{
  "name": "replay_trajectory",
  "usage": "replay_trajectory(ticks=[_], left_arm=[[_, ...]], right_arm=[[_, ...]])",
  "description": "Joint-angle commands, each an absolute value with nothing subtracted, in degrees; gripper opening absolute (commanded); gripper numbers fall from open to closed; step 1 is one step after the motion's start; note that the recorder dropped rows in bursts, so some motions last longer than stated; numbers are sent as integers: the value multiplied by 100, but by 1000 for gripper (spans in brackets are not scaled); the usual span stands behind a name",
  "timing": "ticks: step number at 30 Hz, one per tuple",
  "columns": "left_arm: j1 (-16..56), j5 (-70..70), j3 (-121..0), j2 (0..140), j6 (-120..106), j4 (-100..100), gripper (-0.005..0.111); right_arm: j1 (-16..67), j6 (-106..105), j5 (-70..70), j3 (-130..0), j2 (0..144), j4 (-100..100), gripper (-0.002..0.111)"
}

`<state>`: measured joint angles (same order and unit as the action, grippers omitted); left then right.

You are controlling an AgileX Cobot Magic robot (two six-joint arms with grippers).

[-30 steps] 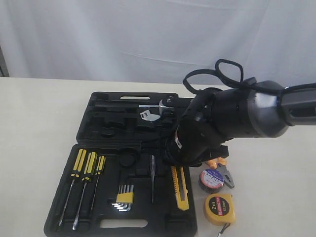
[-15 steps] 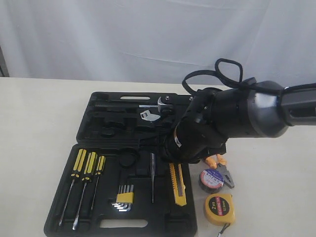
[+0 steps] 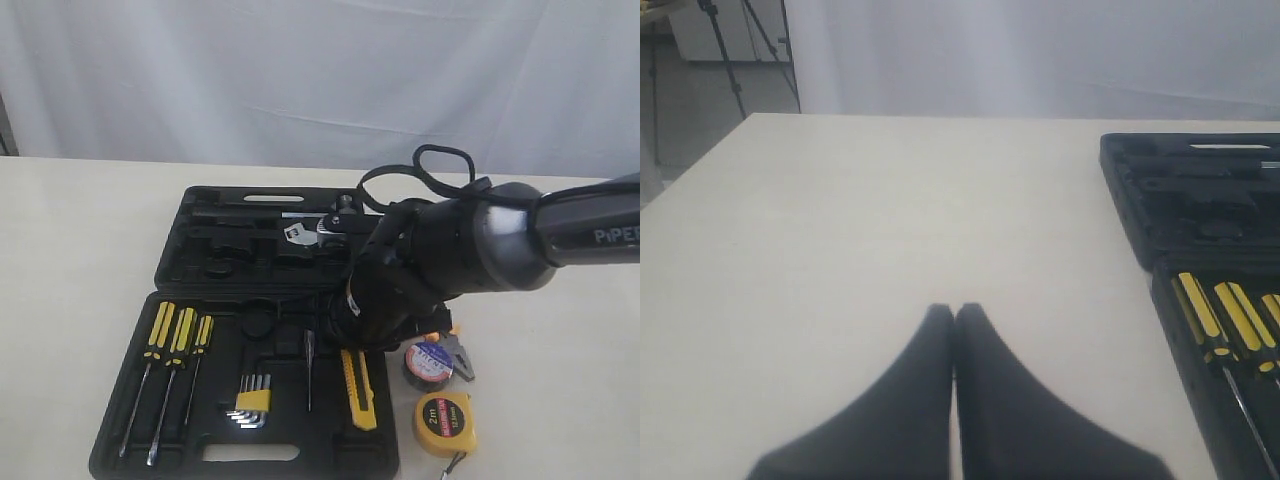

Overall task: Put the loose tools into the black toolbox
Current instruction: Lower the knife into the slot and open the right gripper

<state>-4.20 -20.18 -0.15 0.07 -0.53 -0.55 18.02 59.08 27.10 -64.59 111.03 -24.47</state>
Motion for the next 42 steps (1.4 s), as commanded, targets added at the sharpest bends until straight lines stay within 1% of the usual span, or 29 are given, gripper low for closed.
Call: replay_trajectory(ticks=[1,10,22,31,33,34,37,38,39,40,42], left_arm=[[-393,-1962,0,0,-41,0,0],[-393,-1962,0,0,-41,0,0],[-393,-1962,0,0,-41,0,0],[-393,-1962,0,0,-41,0,0],[-393,-1962,0,0,-41,0,0],[-393,-1962,0,0,-41,0,0],[-393,-1962,0,0,-41,0,0],[-393,-1962,0,0,-41,0,0],[-393,-1962,0,0,-41,0,0],[-393,-1962,0,0,-41,0,0],[-393,-1962,0,0,-41,0,0]], right_arm=[[1924,5933,2674,-6455,11105,-2386,0],[1932,6083,2726,-6455,11105,-2402,0],[1884,6083,2685,-6455,11105,-3112,0],[1884,6083,2685,-6455,11105,-3139,0],[1884,6083,2685,-6455,11105,-3068,8],[1884,6083,2696,-6455,11105,-3004,15],[1884,6111,2727,-6455,11105,-2807,38],[1884,6232,2727,-6455,11105,-2807,48],[1884,6307,2741,-6455,11105,-2807,53],[1884,6401,2741,-6455,11105,-2807,61],[1884,6413,2741,-6455,11105,-2807,61]])
